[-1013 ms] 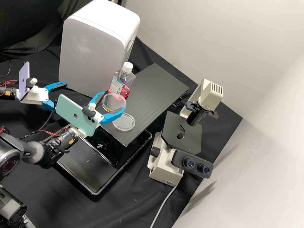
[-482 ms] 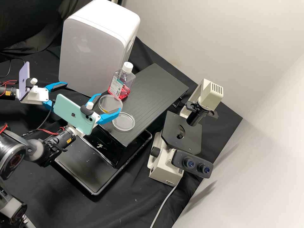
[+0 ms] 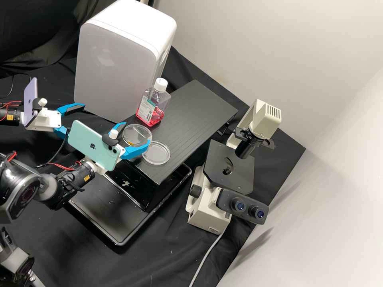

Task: Remove the lid from the petri dish

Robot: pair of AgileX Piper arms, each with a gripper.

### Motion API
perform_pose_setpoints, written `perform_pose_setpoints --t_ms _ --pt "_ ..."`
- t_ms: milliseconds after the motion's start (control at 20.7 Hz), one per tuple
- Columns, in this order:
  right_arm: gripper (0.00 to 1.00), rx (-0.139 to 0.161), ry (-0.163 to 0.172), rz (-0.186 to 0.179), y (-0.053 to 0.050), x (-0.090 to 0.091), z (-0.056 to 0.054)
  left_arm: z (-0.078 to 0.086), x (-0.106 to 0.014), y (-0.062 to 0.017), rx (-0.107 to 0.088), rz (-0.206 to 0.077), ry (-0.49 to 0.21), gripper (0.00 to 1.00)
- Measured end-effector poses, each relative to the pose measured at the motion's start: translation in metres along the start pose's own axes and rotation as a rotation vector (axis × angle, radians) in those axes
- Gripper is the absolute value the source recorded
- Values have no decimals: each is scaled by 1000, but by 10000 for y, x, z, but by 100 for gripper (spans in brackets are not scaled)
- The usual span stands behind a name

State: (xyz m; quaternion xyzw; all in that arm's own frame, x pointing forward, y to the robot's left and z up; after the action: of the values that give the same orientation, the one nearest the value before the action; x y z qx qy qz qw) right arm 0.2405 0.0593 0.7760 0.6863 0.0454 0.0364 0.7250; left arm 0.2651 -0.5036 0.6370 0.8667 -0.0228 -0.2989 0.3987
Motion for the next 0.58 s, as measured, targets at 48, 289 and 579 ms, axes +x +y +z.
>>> perform_pose_setpoints --t_ms 48,289,579 --pt "0 -8 -1 -1 -3 1 2 0 0 0 0 0 0 100" --pt "0 -16 -6 -7 -18 5 15 0 0 0 0 0 0 100" --pt "100 -16 -6 -7 -18 5 15 0 0 0 2 0 0 100"
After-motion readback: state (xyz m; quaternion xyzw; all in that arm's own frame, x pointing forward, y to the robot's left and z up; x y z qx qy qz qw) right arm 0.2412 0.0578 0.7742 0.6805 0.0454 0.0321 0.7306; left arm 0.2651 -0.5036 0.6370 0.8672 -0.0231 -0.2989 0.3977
